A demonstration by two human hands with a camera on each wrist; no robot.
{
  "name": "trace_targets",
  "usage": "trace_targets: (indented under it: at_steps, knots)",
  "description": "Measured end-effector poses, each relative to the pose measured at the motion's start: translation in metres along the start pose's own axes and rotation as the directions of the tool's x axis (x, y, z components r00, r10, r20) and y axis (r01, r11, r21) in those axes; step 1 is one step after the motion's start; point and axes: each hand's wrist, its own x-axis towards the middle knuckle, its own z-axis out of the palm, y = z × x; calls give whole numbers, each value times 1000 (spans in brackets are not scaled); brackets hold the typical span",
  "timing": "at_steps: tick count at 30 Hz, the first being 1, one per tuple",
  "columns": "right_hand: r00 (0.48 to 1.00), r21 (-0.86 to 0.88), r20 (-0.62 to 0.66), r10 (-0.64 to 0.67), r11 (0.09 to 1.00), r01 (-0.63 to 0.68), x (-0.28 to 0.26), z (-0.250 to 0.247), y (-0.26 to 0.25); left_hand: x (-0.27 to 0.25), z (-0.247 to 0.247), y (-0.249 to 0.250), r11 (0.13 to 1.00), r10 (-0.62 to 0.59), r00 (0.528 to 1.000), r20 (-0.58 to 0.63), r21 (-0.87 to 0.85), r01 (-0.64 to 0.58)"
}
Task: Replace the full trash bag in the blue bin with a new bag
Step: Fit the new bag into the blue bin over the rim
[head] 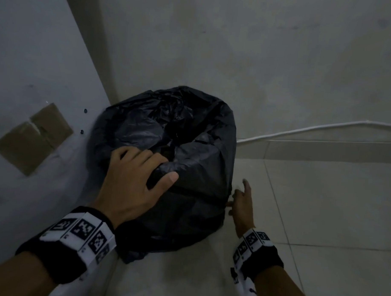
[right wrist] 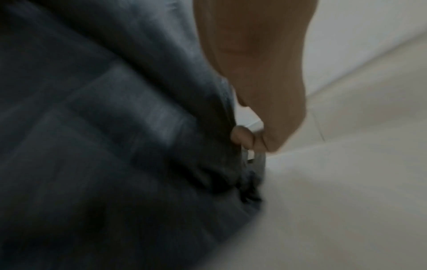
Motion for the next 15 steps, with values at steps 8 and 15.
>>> trace_targets:
  at_steps: [8, 15]
  knots:
    - [879, 94, 218, 425, 887, -452, 8, 5, -3, -2, -2, -22, 989, -145, 986, -88, -25, 143]
    - [920, -218, 85, 382, 908, -357, 7, -5, 24, -4, -3, -32, 956, -291, 954, -69, 24, 293]
